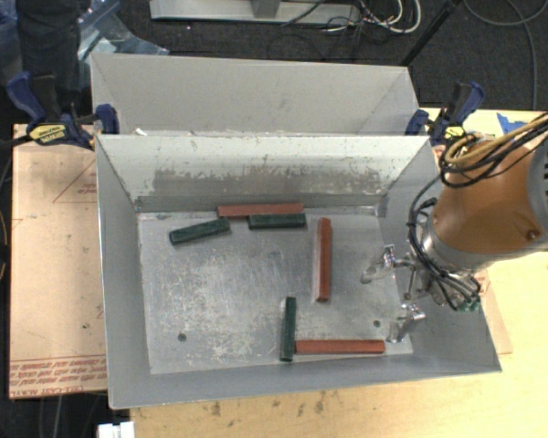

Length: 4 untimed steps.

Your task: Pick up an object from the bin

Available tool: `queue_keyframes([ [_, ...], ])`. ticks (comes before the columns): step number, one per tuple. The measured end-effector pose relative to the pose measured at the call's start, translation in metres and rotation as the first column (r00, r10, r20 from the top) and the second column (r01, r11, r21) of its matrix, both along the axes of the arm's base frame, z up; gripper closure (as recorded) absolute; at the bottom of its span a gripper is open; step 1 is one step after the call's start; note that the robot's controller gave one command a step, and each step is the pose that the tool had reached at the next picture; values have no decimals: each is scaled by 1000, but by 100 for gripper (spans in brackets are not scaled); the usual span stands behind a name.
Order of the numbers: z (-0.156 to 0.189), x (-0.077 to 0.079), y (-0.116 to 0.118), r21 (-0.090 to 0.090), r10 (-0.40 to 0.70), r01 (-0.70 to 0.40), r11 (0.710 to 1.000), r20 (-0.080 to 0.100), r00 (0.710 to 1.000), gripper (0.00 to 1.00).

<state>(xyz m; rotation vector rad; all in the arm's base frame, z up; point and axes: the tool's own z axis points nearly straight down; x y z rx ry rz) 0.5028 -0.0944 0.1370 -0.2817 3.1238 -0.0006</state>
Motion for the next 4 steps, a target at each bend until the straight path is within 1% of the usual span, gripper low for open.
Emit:
queue_keyframes([
  [1,-24,1,30,1,-40,40,999,-10,999,0],
  [2,-60,-11,-3,-1,-31,31,1000,12,999,100],
  [3,-60,-11,-3,-1,-30,30,1000,12,999,100],
  [4,73,7,8,0,-41,41,999,-3,999,100],
])
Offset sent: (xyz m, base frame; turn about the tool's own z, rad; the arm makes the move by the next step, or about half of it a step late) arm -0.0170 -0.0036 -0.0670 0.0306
